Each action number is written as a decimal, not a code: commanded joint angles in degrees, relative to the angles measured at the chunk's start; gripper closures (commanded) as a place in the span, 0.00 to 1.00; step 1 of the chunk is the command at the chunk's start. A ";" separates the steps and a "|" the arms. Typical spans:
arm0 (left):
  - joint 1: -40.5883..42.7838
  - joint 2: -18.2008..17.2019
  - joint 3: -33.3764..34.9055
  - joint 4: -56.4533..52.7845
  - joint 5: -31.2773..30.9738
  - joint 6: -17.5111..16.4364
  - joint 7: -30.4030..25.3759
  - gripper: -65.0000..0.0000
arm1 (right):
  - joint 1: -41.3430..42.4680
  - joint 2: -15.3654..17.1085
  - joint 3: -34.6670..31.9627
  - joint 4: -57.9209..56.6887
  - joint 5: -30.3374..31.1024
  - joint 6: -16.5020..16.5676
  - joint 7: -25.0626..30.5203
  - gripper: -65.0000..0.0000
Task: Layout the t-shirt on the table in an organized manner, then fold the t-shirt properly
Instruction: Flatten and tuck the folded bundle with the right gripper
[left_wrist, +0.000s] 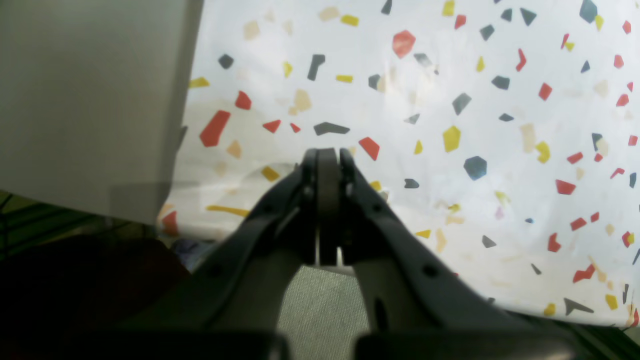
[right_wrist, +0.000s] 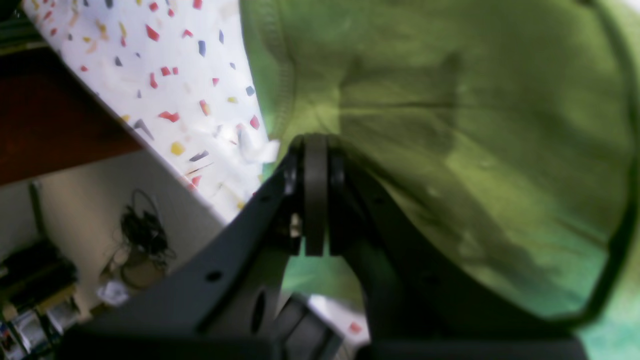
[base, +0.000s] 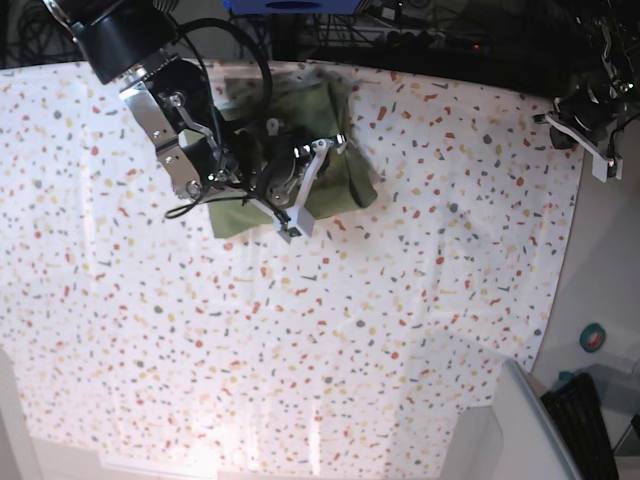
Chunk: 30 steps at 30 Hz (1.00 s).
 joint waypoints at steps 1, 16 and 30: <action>-0.07 -0.90 -0.36 0.76 -0.59 -0.29 -0.76 1.00 | 1.56 0.05 0.27 -0.76 0.54 0.00 0.98 1.00; 0.29 -0.90 -0.53 0.76 -0.59 -0.29 -0.76 1.00 | -1.87 0.41 -0.09 3.02 0.45 -0.44 -0.43 1.00; 0.37 -0.99 -0.62 0.76 -0.59 -0.29 -0.67 1.00 | -1.87 1.02 -5.80 2.84 0.54 -0.61 0.36 1.00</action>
